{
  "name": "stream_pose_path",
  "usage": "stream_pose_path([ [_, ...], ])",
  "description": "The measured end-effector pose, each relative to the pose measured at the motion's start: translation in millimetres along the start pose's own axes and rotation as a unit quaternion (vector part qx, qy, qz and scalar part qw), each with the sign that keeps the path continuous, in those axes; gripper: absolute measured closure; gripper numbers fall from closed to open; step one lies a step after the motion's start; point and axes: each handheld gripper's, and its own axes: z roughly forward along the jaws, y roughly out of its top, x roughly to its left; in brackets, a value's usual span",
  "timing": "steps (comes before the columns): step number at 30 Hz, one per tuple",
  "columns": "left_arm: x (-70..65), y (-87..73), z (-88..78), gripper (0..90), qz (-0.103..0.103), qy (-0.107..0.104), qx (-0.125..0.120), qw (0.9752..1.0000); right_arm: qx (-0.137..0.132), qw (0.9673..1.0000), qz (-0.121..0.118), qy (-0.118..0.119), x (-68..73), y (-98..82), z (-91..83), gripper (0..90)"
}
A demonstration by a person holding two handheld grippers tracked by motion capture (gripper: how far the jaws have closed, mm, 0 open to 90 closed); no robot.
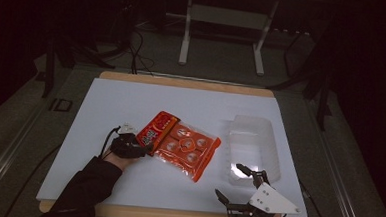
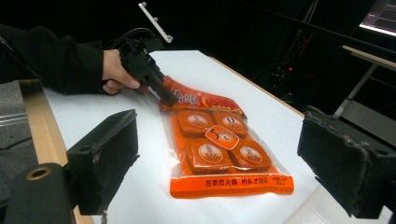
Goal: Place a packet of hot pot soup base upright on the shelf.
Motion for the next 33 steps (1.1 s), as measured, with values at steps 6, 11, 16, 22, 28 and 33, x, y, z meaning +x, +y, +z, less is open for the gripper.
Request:
stream_pose_path([
  [6,-6.4,5.2,7.0,56.7,0.006,0.009,-0.010,0.9999,0.000,1.0000,0.001,0.000,-0.6,-0.4,-0.2,12.0],
  [11,-16.7,8.4,10.9,75.0,0.022,0.028,-0.027,0.9990,0.001,1.0000,0.001,0.000,-1.1,-0.7,-0.1,12.0],
  [16,-22.3,10.5,15.1,88.5,0.018,0.047,-0.027,0.9983,-0.001,1.0000,0.003,0.000,-1.4,-0.6,-0.6,12.0],
  [22,-28.7,14.2,11.0,89.4,0.027,0.057,-0.027,0.9977,-0.003,1.0000,0.005,-0.005,-2.6,-0.8,-1.4,12.1],
  [28,-35.0,19.9,-7.0,89.5,0.042,0.050,-0.055,0.9963,-0.007,0.9996,0.011,-0.023,-4.1,-0.6,-3.1,12.1],
  [33,-45.2,28.2,-24.3,89.6,0.065,0.040,-0.084,0.9936,-0.008,0.9990,0.023,-0.037,-6.6,-1.3,-4.4,12.1],
])
